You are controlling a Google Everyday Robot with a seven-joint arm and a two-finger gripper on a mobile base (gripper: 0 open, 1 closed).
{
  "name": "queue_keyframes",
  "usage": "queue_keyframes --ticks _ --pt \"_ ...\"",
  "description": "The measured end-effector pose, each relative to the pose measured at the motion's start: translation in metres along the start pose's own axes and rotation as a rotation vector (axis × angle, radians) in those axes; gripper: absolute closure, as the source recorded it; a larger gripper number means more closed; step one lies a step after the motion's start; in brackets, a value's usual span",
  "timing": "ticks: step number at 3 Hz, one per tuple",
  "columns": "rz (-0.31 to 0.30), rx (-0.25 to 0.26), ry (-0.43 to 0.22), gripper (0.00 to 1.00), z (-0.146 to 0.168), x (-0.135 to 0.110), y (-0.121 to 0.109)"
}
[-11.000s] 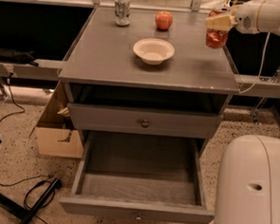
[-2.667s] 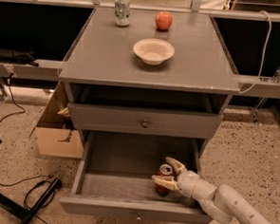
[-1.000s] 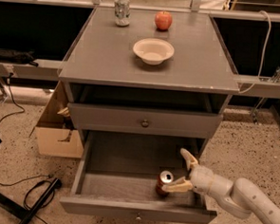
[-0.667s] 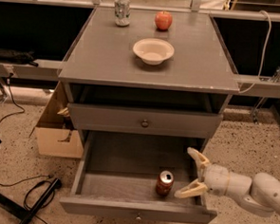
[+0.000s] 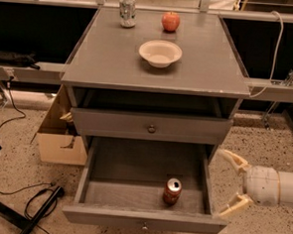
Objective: Place coke can into middle drawer
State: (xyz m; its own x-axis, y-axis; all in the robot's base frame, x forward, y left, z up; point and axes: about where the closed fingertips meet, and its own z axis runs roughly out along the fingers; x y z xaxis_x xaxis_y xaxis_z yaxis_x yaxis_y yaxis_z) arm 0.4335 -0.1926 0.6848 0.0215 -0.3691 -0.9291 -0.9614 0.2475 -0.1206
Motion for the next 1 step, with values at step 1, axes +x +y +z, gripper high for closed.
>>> queue_keyframes --ticks 1 --pt "-0.112 -0.008 0.026 0.0 -0.018 -0.0236 0.0045"
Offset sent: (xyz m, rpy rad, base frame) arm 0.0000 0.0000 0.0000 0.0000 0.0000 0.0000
